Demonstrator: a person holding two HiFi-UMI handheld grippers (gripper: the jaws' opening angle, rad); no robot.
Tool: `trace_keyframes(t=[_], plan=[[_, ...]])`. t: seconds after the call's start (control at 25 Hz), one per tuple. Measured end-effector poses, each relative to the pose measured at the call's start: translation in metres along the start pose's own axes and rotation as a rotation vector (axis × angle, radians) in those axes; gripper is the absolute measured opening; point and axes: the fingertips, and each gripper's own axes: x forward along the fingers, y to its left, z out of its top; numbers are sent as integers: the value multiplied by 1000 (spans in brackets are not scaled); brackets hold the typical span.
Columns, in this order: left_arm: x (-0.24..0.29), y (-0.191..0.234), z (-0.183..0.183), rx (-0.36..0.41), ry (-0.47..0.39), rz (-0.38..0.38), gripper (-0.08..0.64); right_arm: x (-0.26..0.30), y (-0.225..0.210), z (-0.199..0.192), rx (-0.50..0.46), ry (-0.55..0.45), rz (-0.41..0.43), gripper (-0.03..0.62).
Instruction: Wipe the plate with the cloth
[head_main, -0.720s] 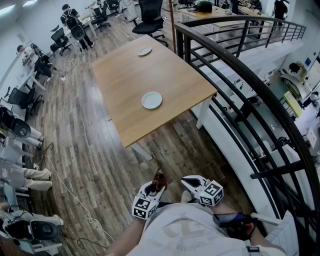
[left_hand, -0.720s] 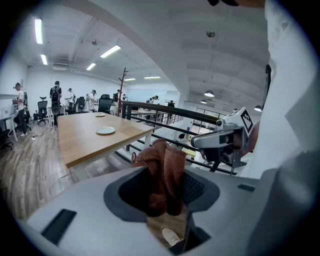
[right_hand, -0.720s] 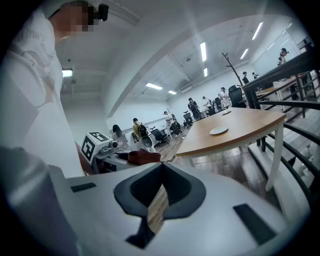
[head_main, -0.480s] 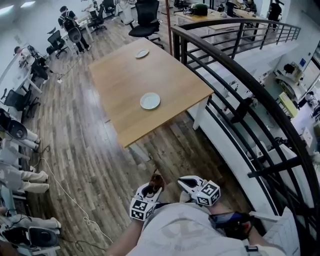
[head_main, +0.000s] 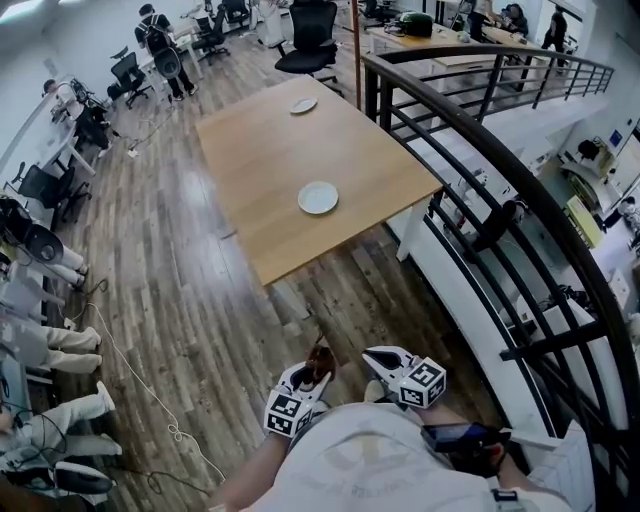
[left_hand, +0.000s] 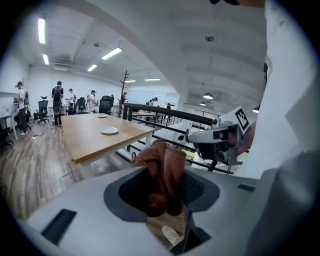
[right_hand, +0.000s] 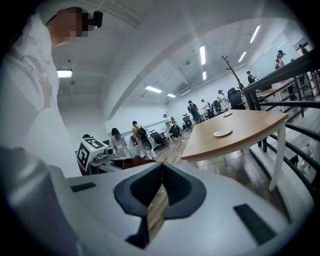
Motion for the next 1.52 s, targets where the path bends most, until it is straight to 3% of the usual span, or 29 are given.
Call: trace_keyframes(t=[0.28, 1.08, 1.36, 1.52], plan=[[2, 0, -4, -17, 7, 25, 169, 1, -8, -5, 1, 32, 3, 14], [46, -18, 39, -4, -30, 121, 169, -33, -61, 10, 4, 18, 51, 14], [38, 7, 31, -53, -23, 164, 169, -8, -64, 9, 15, 41, 77, 14], [58, 18, 33, -63, -20, 136, 169, -2, -80, 12, 18, 65, 49, 14]])
